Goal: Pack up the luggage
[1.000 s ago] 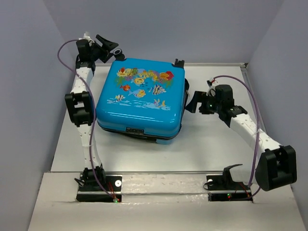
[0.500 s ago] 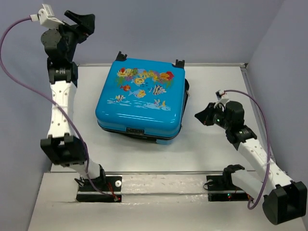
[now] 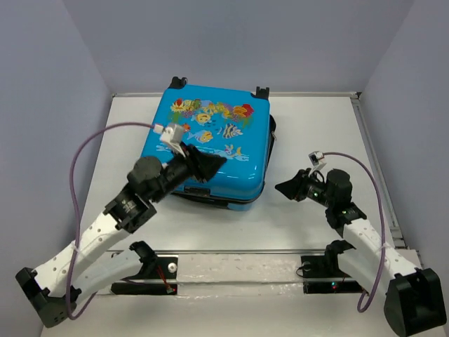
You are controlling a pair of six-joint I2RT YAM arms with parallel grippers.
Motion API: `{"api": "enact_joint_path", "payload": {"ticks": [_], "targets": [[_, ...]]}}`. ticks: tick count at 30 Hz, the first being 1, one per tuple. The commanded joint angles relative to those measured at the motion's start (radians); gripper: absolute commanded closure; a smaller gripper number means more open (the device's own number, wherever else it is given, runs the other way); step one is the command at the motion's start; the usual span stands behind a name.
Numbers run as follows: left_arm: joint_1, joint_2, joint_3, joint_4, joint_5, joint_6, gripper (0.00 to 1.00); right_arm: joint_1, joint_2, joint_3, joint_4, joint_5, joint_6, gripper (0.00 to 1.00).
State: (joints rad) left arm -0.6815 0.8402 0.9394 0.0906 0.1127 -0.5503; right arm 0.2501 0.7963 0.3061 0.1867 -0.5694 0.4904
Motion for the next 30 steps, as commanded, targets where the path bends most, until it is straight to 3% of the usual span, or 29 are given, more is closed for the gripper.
{"api": "enact_joint_path", "payload": {"ticks": [1,3,4,8,11,16,23,30], "targets": [[-0.291,-0.159,-0.210,0.006,-0.174,-0.088,0.60,0.009,0.061,0.005,0.233,-0.027,-0.012,0.60],[-0.416,-0.173,-0.307,0.017,-0.286,-0.115,0.62,0.018,0.135,0.002,0.285,-0.063,-0.024,0.57],[-0.543,-0.177,-0.367,0.024,-0.374,-0.140,0.62,0.018,0.159,-0.001,0.342,-0.092,-0.029,0.56],[-0.766,-0.148,-0.477,0.040,-0.510,-0.206,0.64,0.028,0.262,0.007,0.390,-0.150,-0.079,0.53],[-0.808,-0.121,-0.571,0.064,-0.533,-0.292,0.64,0.037,0.297,0.002,0.425,-0.161,-0.092,0.53],[-0.765,-0.141,-0.677,0.046,-0.642,-0.382,0.58,0.037,0.314,-0.035,0.539,-0.182,-0.072,0.52],[-0.448,-0.139,-0.726,0.185,-0.389,-0.254,0.55,0.037,0.392,-0.001,0.568,-0.213,-0.136,0.51],[-0.398,0.020,-0.645,0.253,-0.358,-0.160,0.54,0.037,0.423,0.040,0.527,-0.228,-0.185,0.51]]}}
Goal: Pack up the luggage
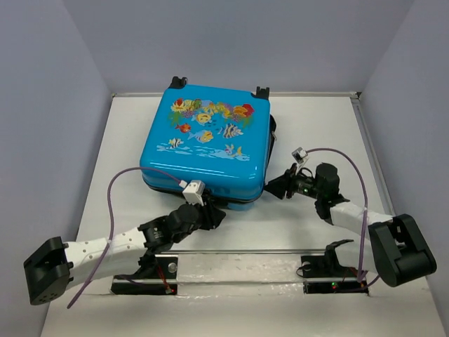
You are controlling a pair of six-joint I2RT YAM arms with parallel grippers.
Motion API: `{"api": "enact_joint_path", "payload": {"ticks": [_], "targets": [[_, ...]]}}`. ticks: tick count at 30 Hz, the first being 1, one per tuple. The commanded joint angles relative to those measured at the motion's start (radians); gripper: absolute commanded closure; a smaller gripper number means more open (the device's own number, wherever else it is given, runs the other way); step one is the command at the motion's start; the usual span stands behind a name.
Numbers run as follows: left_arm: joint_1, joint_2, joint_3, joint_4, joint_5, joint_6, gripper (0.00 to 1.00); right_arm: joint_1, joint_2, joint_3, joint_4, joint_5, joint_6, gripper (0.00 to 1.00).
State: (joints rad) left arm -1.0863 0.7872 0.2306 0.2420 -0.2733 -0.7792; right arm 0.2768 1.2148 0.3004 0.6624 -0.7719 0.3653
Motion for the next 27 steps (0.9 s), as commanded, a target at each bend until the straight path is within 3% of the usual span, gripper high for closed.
{"api": "enact_joint_path", "payload": {"ticks": [1,10,17,22,25,27], "targets": [[0.006,0.084,0.067,0.120,0.031,0.069,0.54,0.010,0.014,0.054,0.051,-0.035,-0.062,0.51],[0.009,0.126,0.115,0.122,0.010,0.066,0.55,0.010,0.094,0.105,0.048,-0.089,-0.111,0.53],[0.025,0.127,0.151,0.056,-0.029,0.072,0.55,0.010,0.181,0.108,0.175,-0.047,-0.095,0.63],[0.032,0.132,0.165,0.063,-0.027,0.078,0.55,0.010,0.193,0.080,0.273,-0.027,-0.039,0.92],[0.032,0.155,0.191,0.077,-0.041,0.100,0.55,0.024,0.158,0.056,0.263,0.000,-0.025,0.93],[0.040,0.172,0.216,0.095,-0.059,0.116,0.55,0.062,0.077,0.039,0.142,0.104,-0.043,0.93]]}}
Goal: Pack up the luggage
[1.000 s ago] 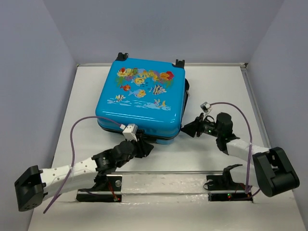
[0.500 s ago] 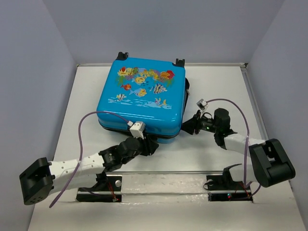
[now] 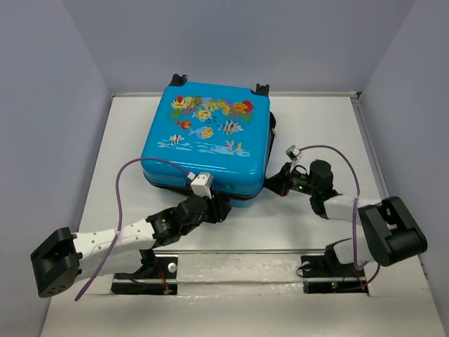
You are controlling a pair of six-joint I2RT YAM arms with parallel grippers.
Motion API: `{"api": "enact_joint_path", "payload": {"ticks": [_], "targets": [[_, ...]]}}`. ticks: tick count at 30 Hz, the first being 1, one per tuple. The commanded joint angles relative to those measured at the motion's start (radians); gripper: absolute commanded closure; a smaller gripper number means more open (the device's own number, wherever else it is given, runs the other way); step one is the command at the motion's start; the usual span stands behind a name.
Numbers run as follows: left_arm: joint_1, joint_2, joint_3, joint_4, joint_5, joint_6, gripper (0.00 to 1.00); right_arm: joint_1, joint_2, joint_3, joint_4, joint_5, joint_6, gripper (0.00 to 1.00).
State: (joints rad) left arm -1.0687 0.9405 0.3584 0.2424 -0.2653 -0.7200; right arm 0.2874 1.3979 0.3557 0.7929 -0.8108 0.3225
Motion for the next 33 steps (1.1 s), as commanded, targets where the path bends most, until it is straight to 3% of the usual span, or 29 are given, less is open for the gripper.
{"api": "enact_joint_path", "payload": {"ticks": [1,5,10,12,17,19,23,30,33], "targets": [[0.026,0.030,0.105,0.109,-0.068,0.063,0.55,0.105,-0.182,-0.020,-0.118,0.186,-0.029,0.93],[0.053,0.082,0.146,0.135,-0.057,0.096,0.55,0.240,-0.386,-0.055,-0.369,0.413,-0.002,0.93],[0.070,0.135,0.189,0.175,-0.049,0.120,0.54,0.357,-0.603,-0.077,-0.665,0.542,0.099,0.93],[0.073,0.153,0.201,0.184,-0.046,0.125,0.54,0.374,-0.615,-0.072,-0.722,0.547,0.127,0.93],[0.081,0.198,0.215,0.212,-0.054,0.139,0.54,0.588,-0.554,0.003,-0.891,0.686,0.188,0.93],[0.082,0.202,0.218,0.224,-0.043,0.139,0.54,0.654,-0.515,0.023,-0.893,0.709,0.207,0.93],[0.082,0.230,0.252,0.235,0.003,0.143,0.54,0.841,-0.351,0.099,-0.740,0.812,0.283,0.93],[0.087,0.207,0.353,0.129,-0.008,0.209,0.52,0.915,-0.097,0.223,-0.486,1.070,0.395,0.93],[0.098,0.111,0.389,0.002,-0.035,0.232,0.50,0.915,-0.156,0.149,-0.465,1.153,0.461,0.93]]}}
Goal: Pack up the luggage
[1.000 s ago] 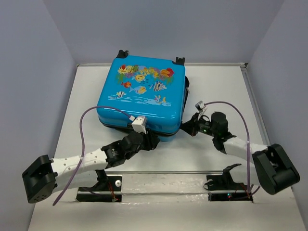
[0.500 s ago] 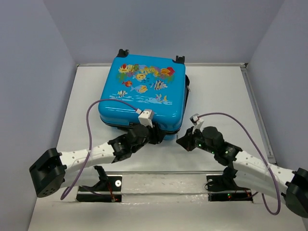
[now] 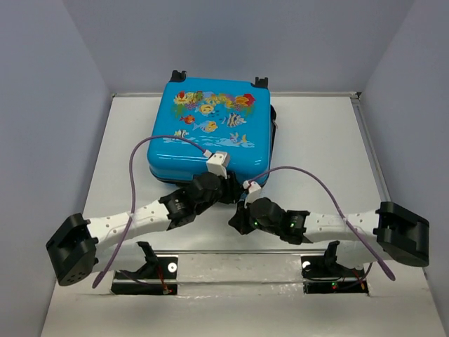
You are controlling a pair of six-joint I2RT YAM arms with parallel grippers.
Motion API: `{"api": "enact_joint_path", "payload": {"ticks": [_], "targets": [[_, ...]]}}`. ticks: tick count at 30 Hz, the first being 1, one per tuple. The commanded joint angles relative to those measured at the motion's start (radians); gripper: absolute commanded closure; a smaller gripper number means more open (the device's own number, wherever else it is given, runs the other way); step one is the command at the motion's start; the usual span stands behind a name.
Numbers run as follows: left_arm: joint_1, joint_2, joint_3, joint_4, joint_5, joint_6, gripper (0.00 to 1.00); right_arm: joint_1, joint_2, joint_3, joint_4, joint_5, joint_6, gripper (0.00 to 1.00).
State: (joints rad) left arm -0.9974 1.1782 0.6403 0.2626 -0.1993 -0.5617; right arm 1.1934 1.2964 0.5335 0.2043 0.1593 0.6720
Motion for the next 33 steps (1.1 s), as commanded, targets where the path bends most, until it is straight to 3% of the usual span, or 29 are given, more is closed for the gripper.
{"api": "enact_joint_path", "payload": {"ticks": [1,5,8,11,12,16,19,23,28,33], "targets": [[0.031,-0.184,0.111,-0.055,-0.109,0.075,0.48,0.009,-0.086,-0.053,0.121,0.193,0.124,0.93],[0.092,-0.310,0.117,-0.230,-0.106,0.072,0.46,0.009,-0.256,-0.136,0.008,0.258,0.172,0.93],[0.140,-0.386,0.142,-0.343,-0.155,0.071,0.46,0.009,-0.374,-0.147,-0.104,0.307,0.172,0.87],[0.212,-0.457,0.154,-0.446,-0.212,0.074,0.43,0.009,-0.439,-0.135,-0.247,0.380,0.187,0.67],[0.283,-0.475,0.168,-0.465,-0.218,0.092,0.43,0.009,-0.466,-0.126,-0.291,0.410,0.187,0.52],[0.509,-0.453,0.236,-0.510,-0.076,0.131,0.42,0.009,-0.471,-0.049,-0.403,0.500,0.182,0.35],[0.827,-0.424,0.257,-0.441,0.082,0.132,0.35,-0.015,-0.450,0.029,-0.486,0.558,0.132,0.34],[1.070,-0.318,0.266,-0.379,0.326,0.109,0.35,-0.141,-0.425,0.091,-0.479,0.476,0.022,0.35],[1.235,-0.229,0.179,-0.240,0.443,-0.006,0.35,-0.167,-0.356,0.161,-0.424,0.399,-0.089,0.35],[1.269,-0.195,0.108,-0.172,0.465,-0.044,0.34,-0.176,-0.276,0.149,-0.362,0.367,-0.083,0.39]]}}
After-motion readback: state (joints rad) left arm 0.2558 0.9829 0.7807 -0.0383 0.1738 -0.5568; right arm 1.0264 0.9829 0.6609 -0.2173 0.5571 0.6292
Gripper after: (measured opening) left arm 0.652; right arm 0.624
